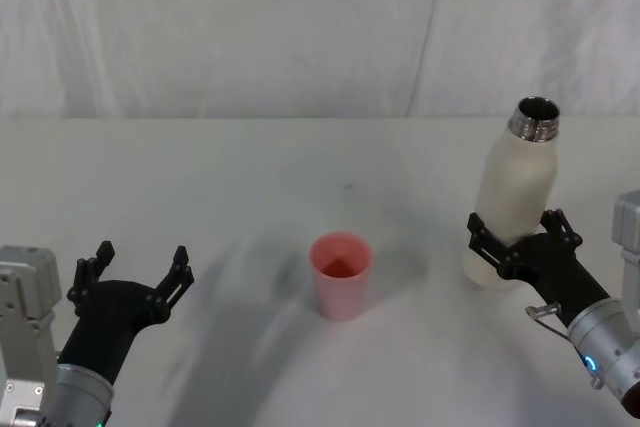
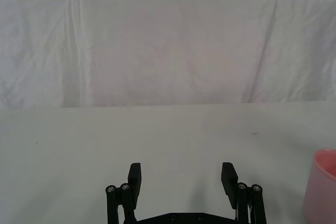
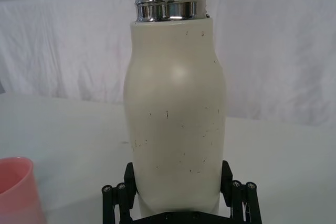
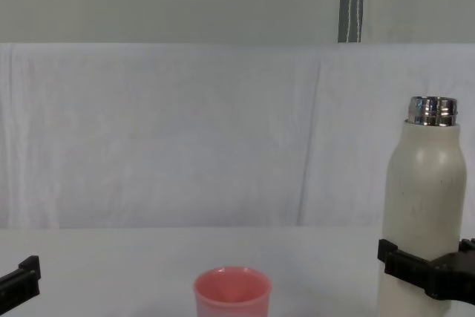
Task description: Grasp the thermos with one hand and pour water into the cup lid.
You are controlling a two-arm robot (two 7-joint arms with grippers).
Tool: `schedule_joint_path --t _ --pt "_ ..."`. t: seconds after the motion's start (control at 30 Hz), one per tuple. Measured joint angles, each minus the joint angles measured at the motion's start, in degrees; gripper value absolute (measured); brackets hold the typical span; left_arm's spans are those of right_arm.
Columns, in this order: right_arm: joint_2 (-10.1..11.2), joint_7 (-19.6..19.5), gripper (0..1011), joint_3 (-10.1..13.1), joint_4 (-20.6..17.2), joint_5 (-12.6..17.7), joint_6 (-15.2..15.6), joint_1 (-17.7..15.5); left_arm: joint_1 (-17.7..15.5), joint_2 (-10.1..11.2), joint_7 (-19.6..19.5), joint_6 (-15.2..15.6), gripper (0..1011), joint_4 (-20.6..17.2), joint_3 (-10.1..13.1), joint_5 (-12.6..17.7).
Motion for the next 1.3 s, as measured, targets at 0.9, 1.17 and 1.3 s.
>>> schedule_joint_path --t 0.9,1.17,1.3 --pt "-0.94 0.13 951 0.09 2.76 0.22 -0.85 1.43 0.0 0.0 0.0 0.0 1001 0.0 0.0 0.0" --pt "-0.83 0.34 951 -0.11 2.98 0.2 -0.87 1.69 0.0 0.0 0.0 0.0 1001 0.0 0.0 0.0" --pt "-0.66 0.6 951 -0.28 3.17 0.11 -0.79 1.78 0.0 0.01 0.0 0.0 1001 0.0 0.0 0.0"
